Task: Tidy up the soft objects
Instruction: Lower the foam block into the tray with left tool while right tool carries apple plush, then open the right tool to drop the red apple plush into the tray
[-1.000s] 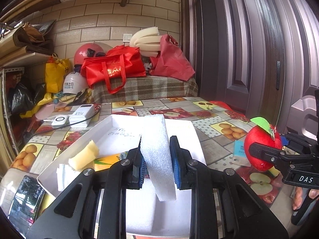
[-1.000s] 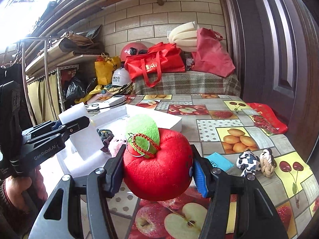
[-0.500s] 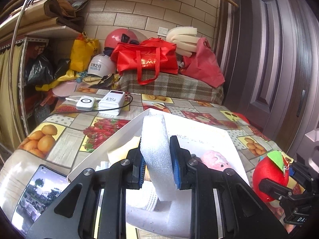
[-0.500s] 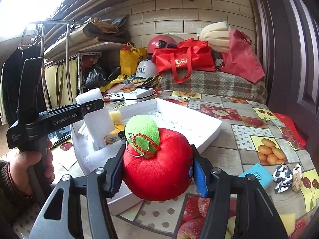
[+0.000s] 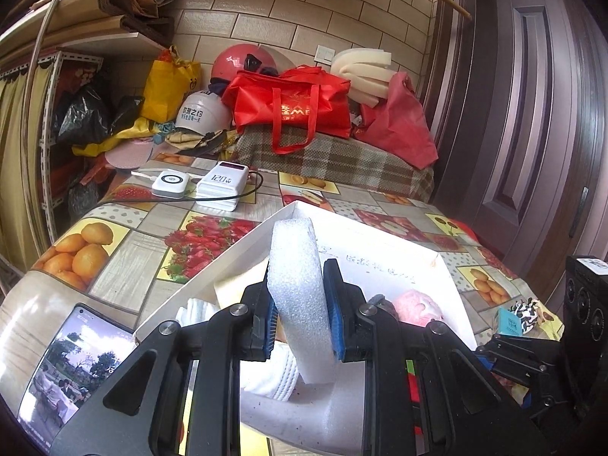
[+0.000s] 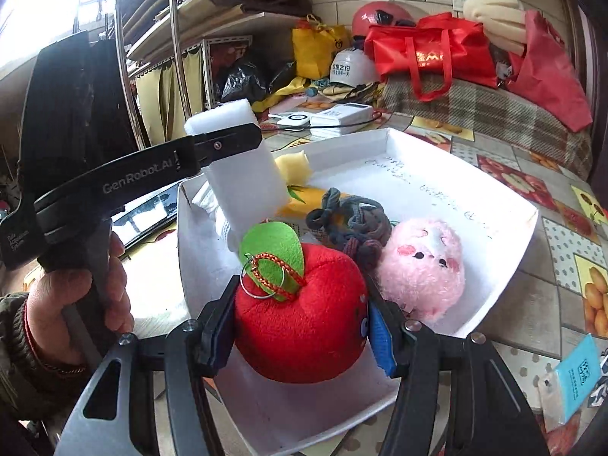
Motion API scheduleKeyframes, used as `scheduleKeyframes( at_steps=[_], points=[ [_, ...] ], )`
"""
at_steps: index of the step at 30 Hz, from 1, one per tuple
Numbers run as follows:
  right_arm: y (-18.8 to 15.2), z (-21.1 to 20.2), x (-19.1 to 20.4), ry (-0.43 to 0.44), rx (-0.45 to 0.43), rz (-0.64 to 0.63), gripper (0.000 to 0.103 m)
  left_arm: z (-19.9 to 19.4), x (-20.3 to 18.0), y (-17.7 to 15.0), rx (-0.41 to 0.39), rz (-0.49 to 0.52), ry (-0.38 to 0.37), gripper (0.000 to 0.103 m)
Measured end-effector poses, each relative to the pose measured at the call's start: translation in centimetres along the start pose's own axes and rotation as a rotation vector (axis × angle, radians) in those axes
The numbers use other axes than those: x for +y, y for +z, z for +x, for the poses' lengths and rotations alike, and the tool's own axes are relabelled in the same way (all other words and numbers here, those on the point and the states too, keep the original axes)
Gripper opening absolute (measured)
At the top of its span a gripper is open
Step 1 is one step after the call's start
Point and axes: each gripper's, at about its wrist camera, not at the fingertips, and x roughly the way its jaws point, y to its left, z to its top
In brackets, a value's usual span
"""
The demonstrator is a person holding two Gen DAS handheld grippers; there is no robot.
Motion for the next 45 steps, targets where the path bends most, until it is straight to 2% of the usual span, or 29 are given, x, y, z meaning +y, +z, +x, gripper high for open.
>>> scheduleKeyframes(
  at_steps=[3,6,8,10,14,19,25,26,28,29,30,32,33,45],
  points=[
    [0.5,0.7,-0.7,-0.028,0.004,-0.002,0.059,0.1,-0.3,0.0,0.004,0.008,-0.002,0.022],
    [1.3,1.4,-1.6,-0.108,-0.011,0.007,0.059,0.2,-0.6,-0.1,0.009,0.018,-0.001,0.022],
    [1.8,1.5,-3.0,-0.189,-0.032,0.048,0.059,0.2,-0.8,-0.1,0.013,0.022,0.001,0.022],
    [2.2,1.3,-4.7,-0.225,-0.06,0.122,0.059,0.3,-0.8,-0.1,0.018,0.024,0.003,0.022],
    [2.0,0.4,-5.7,-0.218,-0.098,0.179,0.059,0.7,-1.3,-0.1,0.019,0.037,0.013,0.022],
    [2.1,-0.7,-3.9,-0.228,-0.165,0.105,0.059,2.5,-3.9,0.1,-0.002,0.112,0.054,0.022],
    [2.5,-0.5,-3.4,-0.231,-0.165,0.066,0.06,2.7,-5.5,0.2,-0.052,0.178,0.106,0.023],
    [2.5,-0.3,-3.4,-0.229,-0.158,0.069,0.062,2.7,-5.4,0.2,-0.055,0.173,0.109,0.025],
    [2.6,-0.1,-3.6,-0.226,-0.144,0.075,0.067,2.5,-5.1,0.2,-0.068,0.152,0.151,0.047],
    [2.6,0.1,-3.6,-0.225,-0.138,0.076,0.079,2.4,-4.8,0.3,-0.076,0.135,0.168,0.077],
    [2.6,0.1,-3.7,-0.232,-0.134,0.077,0.088,2.3,-4.5,0.4,-0.082,0.117,0.173,0.102],
    [2.6,0.0,-3.5,-0.243,-0.136,0.072,0.094,2.0,-3.8,0.5,-0.096,0.084,0.196,0.103],
    [2.5,0.1,-3.5,-0.247,-0.137,0.068,0.103,2.0,-3.6,0.5,-0.097,0.071,0.201,0.103],
    [2.4,-0.2,-4.0,-0.27,-0.148,0.095,0.103,1.6,-3.0,0.4,-0.116,0.038,0.192,0.103]
  ],
)
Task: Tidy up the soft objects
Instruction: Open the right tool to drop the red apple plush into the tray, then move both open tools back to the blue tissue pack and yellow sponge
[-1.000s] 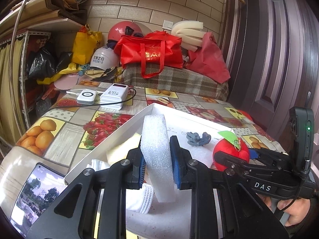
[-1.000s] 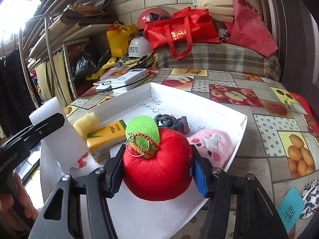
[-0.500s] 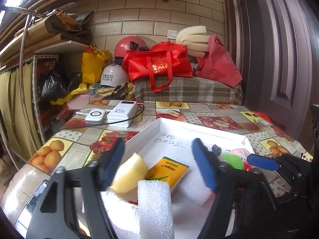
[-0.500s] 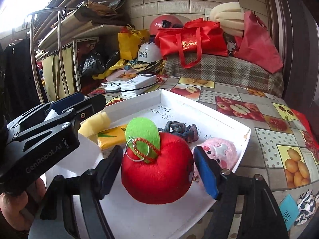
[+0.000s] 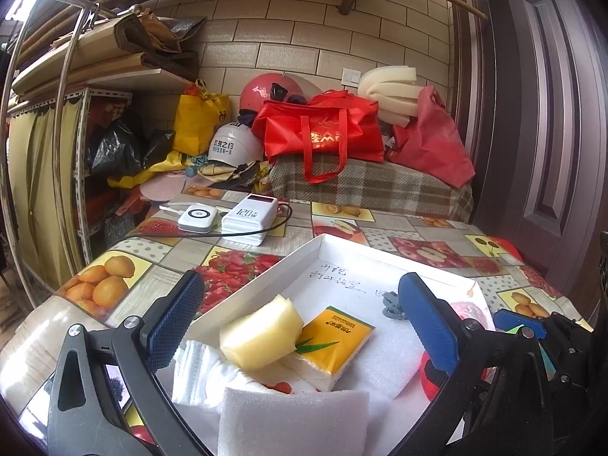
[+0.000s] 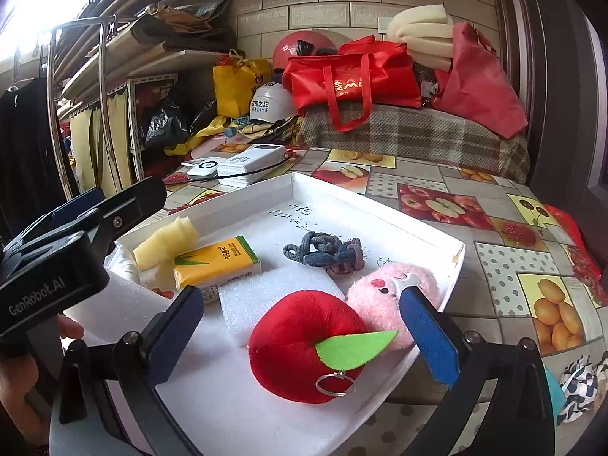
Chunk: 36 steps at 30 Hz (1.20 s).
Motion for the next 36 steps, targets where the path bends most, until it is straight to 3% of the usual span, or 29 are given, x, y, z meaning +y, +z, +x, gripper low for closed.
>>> scheduleKeyframes(
  at_steps=[10,21,36],
  points=[
    [-0.1,-0.4,0.2,-0.02,-0.019,-0.005,0.103,-0.4,0.1,0.3,-0.007,-0.011,-0.002,0.103],
    [-0.2,-1.5,-0.3,-0.043,-0.077,0.025,0.103,-1.5,-2.0,-0.3,-0.026,0.079,-0.002,0.103],
    [-1.2,-4.8,-0.7,-0.11,-0.205,0.057,0.103,-3.1,-1.5,-1.0,-0.002,-0.029,-0.032,0.103]
  ],
)
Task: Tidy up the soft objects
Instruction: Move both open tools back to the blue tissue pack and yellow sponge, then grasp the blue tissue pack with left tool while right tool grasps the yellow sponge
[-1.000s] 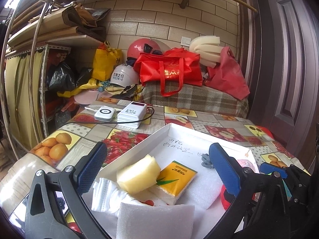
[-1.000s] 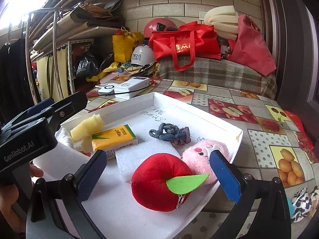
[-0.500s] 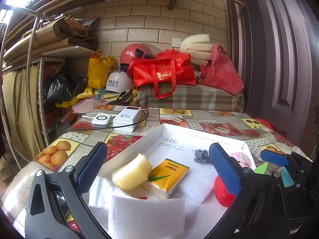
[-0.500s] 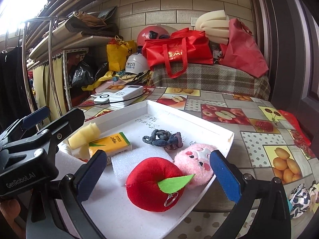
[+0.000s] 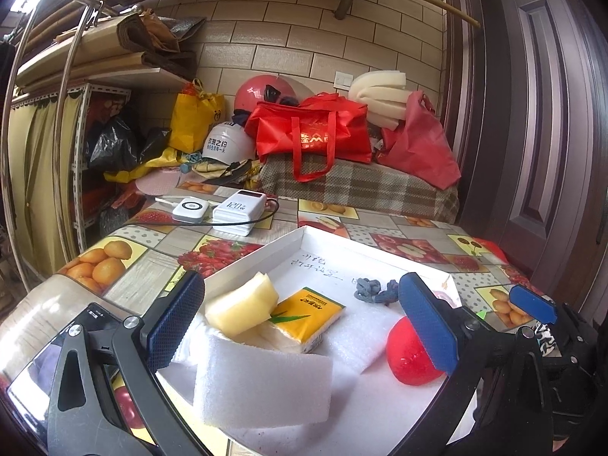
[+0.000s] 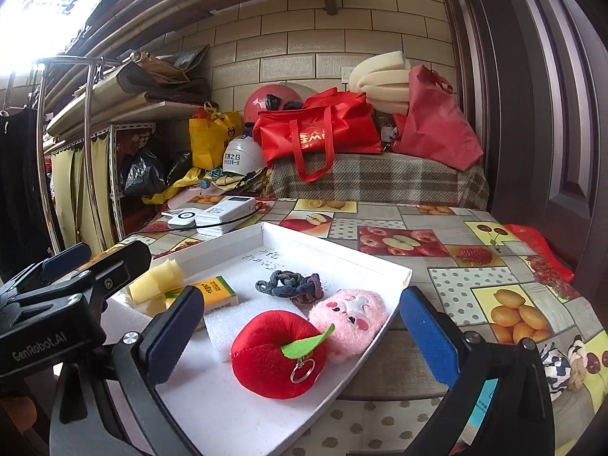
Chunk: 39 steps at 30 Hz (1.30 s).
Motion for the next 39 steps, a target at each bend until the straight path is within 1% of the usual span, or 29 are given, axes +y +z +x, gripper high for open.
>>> scheduleKeyframes(
  at_steps=[4,7,9,11,13,14,16,18,19,22,24,26,27,28,29,30,32,34,36,39],
  points=[
    [-0.7,-1.6,-1.1,0.023,0.044,0.035,0.103,0.0,0.1,0.0,0.008,-0.017,-0.02,0.103],
    [-1.5,-3.5,-2.1,0.019,0.059,0.034,0.103,-0.2,-0.3,-0.2,0.012,-0.009,-0.045,0.103],
    [-1.9,-5.1,-2.9,0.001,0.057,0.018,0.103,-0.6,-1.2,-0.3,0.011,0.021,-0.074,0.103],
    [-2.3,-6.6,-4.5,-0.037,0.068,0.017,0.103,-0.9,-2.6,-0.6,0.013,0.074,-0.11,0.103],
    [-2.7,-7.9,-7.3,-0.086,0.101,0.065,0.103,-1.4,-4.3,-1.0,0.019,0.137,-0.155,0.103],
    [-3.1,-8.4,-8.9,-0.116,0.13,0.087,0.103,-1.5,-5.2,-1.3,0.026,0.167,-0.184,0.103],
    [-3.9,-8.8,-11.9,-0.158,0.23,0.124,0.103,-1.9,-7.2,-1.7,0.038,0.216,-0.243,0.103],
    [-4.6,-9.3,-14.5,-0.177,0.305,0.177,0.103,-2.3,-9.3,-2.3,0.057,0.253,-0.307,0.103],
    [-5.0,-9.4,-15.3,-0.185,0.34,0.182,0.103,-2.4,-10.4,-2.6,0.067,0.277,-0.333,0.103],
    [-6.6,-8.5,-15.6,-0.184,0.467,0.123,0.103,-2.6,-13.6,-3.4,0.098,0.34,-0.392,0.103],
    [-7.4,-7.9,-15.1,-0.155,0.515,0.097,0.103,-2.4,-15.3,-3.7,0.126,0.361,-0.414,0.103],
    [-7.6,-7.2,-14.4,-0.153,0.547,0.059,0.103,-1.7,-16.7,-3.9,0.158,0.372,-0.424,0.103],
    [-7.6,-6.9,-14.3,-0.159,0.554,0.045,0.101,-1.2,-17.3,-4.0,0.178,0.378,-0.429,0.103],
    [-7.6,-6.8,-14.4,-0.159,0.558,0.045,0.096,-0.7,-18.0,-4.1,0.201,0.386,-0.432,0.103],
    [-7.5,-6.7,-14.7,-0.151,0.559,0.058,0.071,-0.1,-18.6,-4.3,0.224,0.395,-0.437,0.103],
    [-7.5,-6.7,-15.1,-0.133,0.559,0.075,0.057,0.5,-19.2,-4.4,0.245,0.404,-0.442,0.103],
    [-7.3,-7.4,-15.8,-0.114,0.528,0.105,0.057,1.9,-20.5,-4.7,0.294,0.425,-0.45,0.103],
    [-7.1,-8.3,-17.0,-0.125,0.484,0.153,0.057,3.4,-21.8,-5.1,0.35,0.449,-0.461,0.103],
    [-7.1,-9.0,-18.6,-0.139,0.456,0.22,0.057,4.8,-23.4,-5.9,0.418,0.492,-0.471,0.103],
    [-7.6,-9.6,-20.5,-0.119,0.44,0.337,0.057,6.1,-25.8,-7.2,0.491,0.571,-0.495,0.102]
  ],
)
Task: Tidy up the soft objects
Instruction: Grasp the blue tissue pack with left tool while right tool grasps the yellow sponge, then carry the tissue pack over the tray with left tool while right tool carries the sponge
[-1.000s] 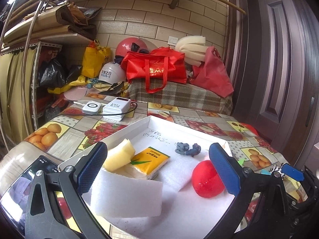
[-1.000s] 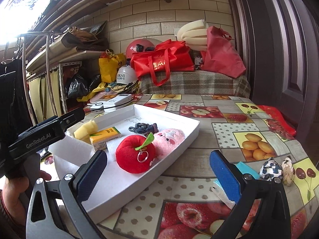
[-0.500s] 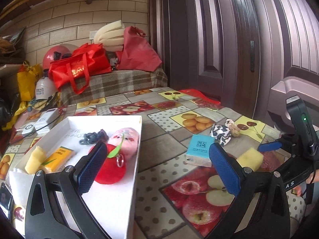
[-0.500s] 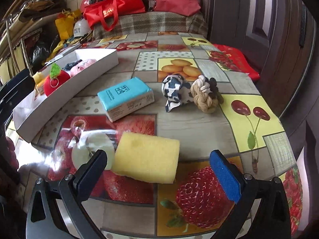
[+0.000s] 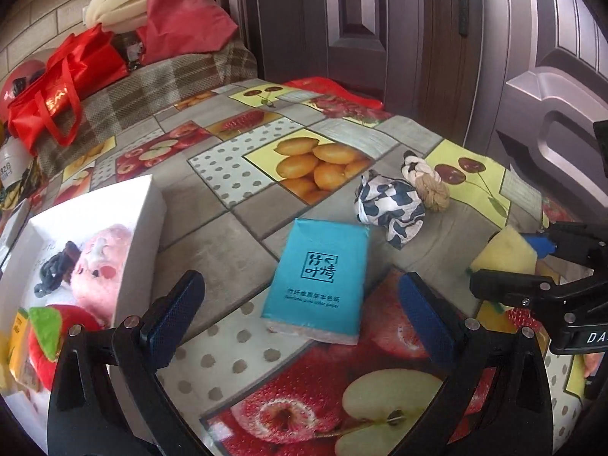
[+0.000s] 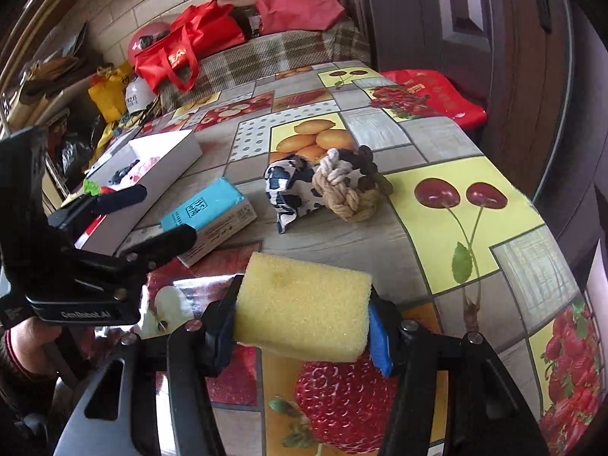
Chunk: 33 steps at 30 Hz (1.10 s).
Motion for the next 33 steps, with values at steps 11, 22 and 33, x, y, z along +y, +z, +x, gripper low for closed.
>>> scheduleKeyframes(
  at_steps=[11,22,33],
  points=[
    [-0.1,-1.6,-0.2,0.04,-0.066,0.03,0.057,-2.4,-0.6,-0.5,-0.129,0.013,0.007,0.052],
    [0.5,-4.6,2.2,0.013,-0.323,-0.028,0.057,-7.1,1.0,-2.7,-0.294,-0.081,0.059,0.052],
    [1.0,-3.9,5.2,0.003,-0.393,-0.074,0.057,-10.7,2.1,-5.6,-0.345,-0.091,0.071,0.052]
  ],
)
